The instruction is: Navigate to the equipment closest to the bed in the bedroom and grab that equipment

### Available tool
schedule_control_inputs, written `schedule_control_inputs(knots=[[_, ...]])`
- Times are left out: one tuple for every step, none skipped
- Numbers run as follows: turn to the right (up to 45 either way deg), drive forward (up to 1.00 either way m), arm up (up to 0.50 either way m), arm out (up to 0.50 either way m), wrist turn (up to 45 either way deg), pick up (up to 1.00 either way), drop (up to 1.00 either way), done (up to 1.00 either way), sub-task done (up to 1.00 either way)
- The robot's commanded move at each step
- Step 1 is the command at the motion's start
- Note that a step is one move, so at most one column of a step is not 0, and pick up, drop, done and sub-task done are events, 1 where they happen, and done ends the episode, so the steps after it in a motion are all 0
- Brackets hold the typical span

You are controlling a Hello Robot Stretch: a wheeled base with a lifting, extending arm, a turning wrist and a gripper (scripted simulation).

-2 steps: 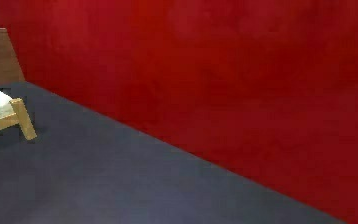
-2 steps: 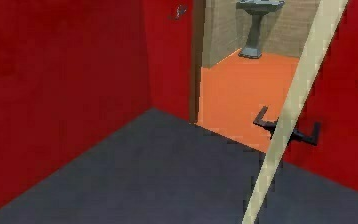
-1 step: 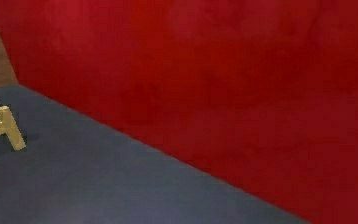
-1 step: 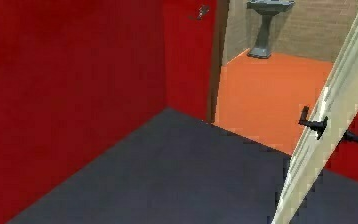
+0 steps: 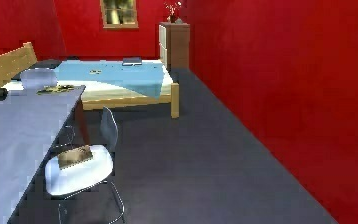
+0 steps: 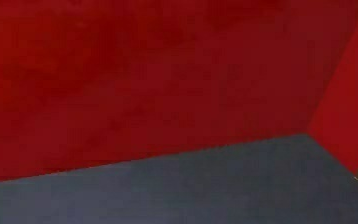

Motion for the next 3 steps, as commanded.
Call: schedule_control_inputs(knots=[[0.0,1.0,0.0,0.0,0.0,0.0,0.0,0.0,0.0],[-3.0,0.0,0.0,0.0,0.0,0.0,0.0,0.0,0.0],[0.0,0.6,0.0,0.0,0.0,0.0,0.0,0.0,0.0]])
